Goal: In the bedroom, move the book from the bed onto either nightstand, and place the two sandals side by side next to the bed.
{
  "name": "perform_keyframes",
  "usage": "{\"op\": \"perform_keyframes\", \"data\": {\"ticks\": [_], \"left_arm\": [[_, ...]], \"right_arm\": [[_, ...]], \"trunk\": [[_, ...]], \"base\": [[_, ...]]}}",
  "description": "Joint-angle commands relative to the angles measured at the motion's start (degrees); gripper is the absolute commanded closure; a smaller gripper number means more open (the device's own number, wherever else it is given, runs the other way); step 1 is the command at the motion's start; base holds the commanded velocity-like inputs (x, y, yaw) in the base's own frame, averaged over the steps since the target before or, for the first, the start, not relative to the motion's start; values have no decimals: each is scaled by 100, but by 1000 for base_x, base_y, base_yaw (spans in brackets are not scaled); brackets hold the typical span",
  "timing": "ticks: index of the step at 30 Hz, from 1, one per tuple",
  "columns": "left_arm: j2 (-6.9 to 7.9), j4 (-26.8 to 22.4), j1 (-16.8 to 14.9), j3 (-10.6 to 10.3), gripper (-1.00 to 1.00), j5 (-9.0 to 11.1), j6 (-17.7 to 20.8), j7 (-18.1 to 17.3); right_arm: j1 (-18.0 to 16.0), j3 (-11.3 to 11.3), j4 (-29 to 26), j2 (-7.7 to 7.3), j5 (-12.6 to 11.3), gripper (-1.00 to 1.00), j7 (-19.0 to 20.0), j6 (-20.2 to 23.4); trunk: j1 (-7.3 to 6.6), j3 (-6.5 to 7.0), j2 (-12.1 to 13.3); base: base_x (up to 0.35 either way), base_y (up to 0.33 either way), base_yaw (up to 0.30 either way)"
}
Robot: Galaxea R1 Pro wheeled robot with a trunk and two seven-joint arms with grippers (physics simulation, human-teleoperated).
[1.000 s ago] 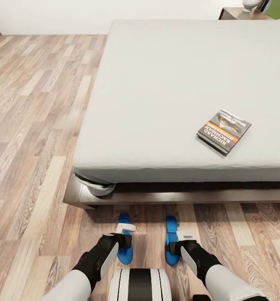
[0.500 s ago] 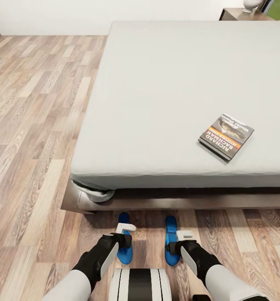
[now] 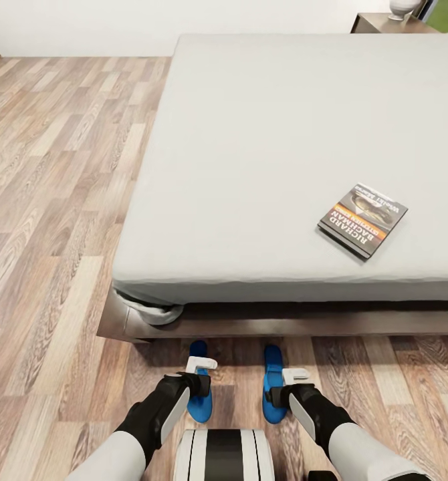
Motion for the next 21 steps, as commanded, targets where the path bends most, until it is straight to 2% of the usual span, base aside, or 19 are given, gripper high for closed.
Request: {"op": "perform_keyframes", "data": {"ticks": [1,7,14,21], "left_arm": [[4,-9,-1,-25,100,59,26,38],[4,-9,-1,-25,100,53,26,38],[4,-9,-1,-26,100,57,26,38],[10,-9,-1,-25,100,53,26,54]], "right_arm": [[-1,47,-11,-6,-59,-100,-39,28],[-1,47,-11,-10,-59,-100,-39,27],[-1,47,-11,-10,-59,-100,-39,21],[-1,47,-11,-13,-59,-100,-36,15]], "trunk": [[-1,-3,-1],[-1,-3,-1],[-19,152,8],[-19,152,8]], "base": [[0,0,0],[0,0,0],[0,0,0],[0,0,0]]}}
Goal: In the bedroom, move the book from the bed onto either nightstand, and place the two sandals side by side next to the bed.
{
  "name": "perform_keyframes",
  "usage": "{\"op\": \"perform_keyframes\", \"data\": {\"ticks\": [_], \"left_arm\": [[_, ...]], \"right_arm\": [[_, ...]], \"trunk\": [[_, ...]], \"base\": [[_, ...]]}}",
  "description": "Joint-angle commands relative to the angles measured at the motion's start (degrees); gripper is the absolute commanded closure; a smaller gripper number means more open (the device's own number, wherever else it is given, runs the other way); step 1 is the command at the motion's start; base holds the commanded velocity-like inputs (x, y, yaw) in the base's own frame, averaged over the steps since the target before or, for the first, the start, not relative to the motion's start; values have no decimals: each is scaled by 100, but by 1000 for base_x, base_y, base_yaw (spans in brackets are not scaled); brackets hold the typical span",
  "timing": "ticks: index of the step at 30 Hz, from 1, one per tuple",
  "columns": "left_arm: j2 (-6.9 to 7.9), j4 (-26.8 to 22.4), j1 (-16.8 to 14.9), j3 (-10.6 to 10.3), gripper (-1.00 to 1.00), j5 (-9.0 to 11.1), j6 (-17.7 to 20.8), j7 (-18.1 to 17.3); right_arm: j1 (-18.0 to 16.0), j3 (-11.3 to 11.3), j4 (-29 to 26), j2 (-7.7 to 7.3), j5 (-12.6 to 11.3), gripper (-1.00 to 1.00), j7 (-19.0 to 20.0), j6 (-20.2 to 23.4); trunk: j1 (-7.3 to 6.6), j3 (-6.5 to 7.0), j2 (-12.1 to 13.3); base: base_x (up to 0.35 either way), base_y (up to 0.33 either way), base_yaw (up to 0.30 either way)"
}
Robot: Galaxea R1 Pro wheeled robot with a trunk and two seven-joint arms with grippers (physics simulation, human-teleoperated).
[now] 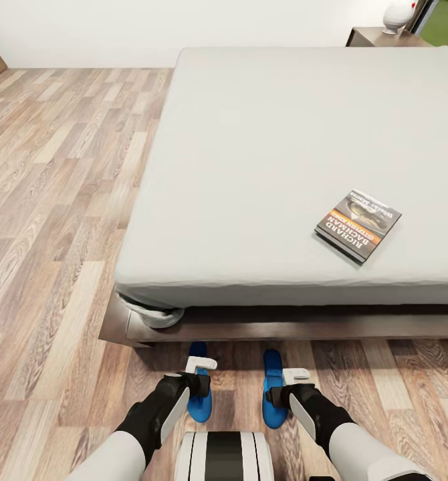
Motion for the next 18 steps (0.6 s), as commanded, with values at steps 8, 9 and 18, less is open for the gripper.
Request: {"op": "perform_keyframes", "data": {"ticks": [8,9,18], "left_arm": [[5,18,-1,-29,100,63,26,34],[5,25,-1,-30,100,64,26,34],[0,52,-1,-34,100,59,20,33]], "right_arm": [[-1,47,-11,-4,-59,-100,-33,25],[-1,47,-11,-4,-59,-100,-33,24],[-1,47,-11,-7,-59,-100,-33,26]], "trunk": [[-1,-3,-1],[-1,-3,-1],[-1,-3,-1]], "base": [[0,-19,0],[0,-158,0],[0,-253,0]]}}
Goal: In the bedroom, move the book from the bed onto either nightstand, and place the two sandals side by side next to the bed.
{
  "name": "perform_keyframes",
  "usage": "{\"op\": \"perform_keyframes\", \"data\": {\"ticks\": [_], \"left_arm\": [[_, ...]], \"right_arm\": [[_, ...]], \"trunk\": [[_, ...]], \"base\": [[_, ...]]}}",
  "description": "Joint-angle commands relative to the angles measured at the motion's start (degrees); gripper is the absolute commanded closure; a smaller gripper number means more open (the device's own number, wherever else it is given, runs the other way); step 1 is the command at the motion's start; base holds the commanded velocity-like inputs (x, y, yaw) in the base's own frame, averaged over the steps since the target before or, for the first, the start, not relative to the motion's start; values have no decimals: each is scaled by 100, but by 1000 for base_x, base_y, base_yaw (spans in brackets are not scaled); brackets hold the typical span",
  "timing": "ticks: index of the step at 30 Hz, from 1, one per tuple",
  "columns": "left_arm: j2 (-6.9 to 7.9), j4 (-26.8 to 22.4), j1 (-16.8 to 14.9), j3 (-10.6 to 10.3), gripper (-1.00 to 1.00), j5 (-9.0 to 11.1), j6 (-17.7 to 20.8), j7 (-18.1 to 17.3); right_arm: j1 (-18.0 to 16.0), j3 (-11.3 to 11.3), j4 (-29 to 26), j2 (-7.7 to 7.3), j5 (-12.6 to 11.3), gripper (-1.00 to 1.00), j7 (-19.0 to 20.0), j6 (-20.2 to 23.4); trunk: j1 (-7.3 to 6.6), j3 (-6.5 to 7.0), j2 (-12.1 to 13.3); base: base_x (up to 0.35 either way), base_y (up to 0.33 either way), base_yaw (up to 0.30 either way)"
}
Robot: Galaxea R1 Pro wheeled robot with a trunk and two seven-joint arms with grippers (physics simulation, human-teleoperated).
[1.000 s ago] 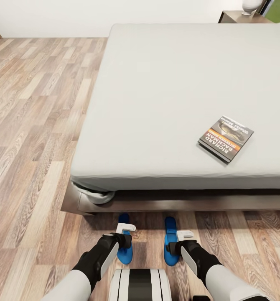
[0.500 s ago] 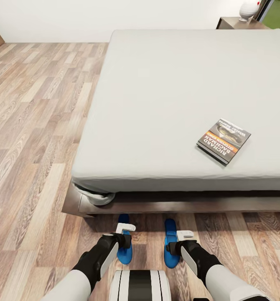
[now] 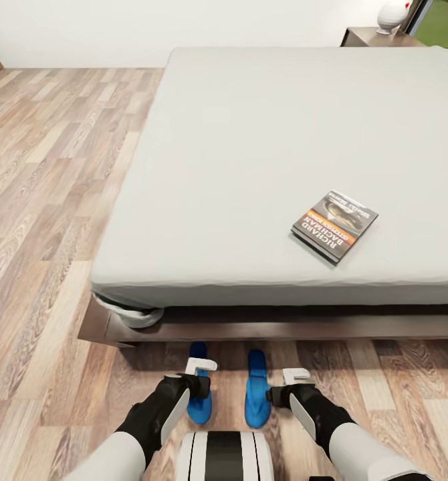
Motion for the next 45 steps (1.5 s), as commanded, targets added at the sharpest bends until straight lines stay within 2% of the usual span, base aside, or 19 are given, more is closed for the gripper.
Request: {"op": "perform_keyframes", "data": {"ticks": [1,10,45], "left_arm": [[3,-10,-1,-22,100,58,32,39],[9,-24,-1,-22,100,55,27,39],[10,-36,-1,-22,100,55,26,48]], "right_arm": [[-1,47,-10,-4,-59,-100,-38,26],[-1,47,-10,-8,-59,-100,-30,23],[-1,39,-10,-9,-59,-100,-13,21]], "trunk": [[-1,-3,-1],[-1,-3,-1],[-1,-3,-1]], "base": [[0,-278,0],[0,-207,0],[0,-3,-34]]}}
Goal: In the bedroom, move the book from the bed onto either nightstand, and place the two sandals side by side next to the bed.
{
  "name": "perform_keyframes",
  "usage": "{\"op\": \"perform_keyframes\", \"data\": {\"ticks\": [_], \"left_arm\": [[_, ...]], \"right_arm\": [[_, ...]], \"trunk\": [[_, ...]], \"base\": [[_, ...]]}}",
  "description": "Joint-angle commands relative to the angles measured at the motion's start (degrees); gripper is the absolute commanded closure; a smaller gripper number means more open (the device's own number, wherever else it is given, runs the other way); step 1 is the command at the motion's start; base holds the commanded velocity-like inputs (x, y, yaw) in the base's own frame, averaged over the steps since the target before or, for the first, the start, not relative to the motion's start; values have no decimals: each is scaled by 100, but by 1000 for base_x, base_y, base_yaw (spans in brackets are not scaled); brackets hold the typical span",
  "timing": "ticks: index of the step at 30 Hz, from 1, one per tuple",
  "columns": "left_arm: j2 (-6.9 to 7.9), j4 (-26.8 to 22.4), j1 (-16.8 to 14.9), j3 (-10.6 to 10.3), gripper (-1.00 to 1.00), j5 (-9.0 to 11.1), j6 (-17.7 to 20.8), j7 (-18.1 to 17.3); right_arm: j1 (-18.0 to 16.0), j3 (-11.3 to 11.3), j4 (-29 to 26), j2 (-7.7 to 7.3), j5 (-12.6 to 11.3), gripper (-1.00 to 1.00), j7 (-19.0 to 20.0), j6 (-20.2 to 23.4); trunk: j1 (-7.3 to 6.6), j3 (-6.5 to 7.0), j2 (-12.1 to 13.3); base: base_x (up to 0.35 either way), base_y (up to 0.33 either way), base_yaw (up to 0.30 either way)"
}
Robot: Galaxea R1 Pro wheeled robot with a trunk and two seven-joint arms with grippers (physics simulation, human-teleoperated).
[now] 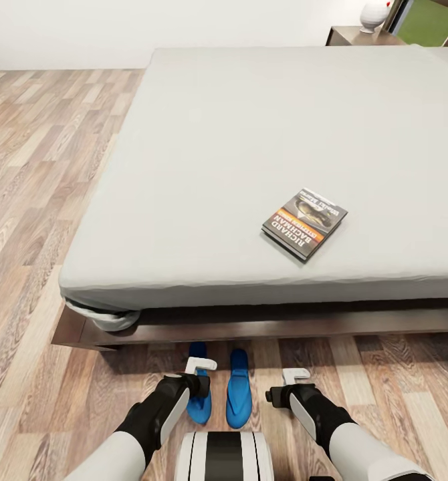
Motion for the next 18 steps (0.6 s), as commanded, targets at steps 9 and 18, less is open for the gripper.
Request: {"op": "perform_keyframes", "data": {"ticks": [9,18], "left_arm": [[4,-9,-1,-27,100,59,30,40],[4,-6,-1,-27,100,59,35,40]], "right_arm": [[-1,54,-10,-6,-58,-100,-35,30],[-1,54,-10,-6,-58,-100,-35,29]], "trunk": [[4,-48,-4],[27,-247,-16]], "base": [[0,0,0],[0,0,0]]}}
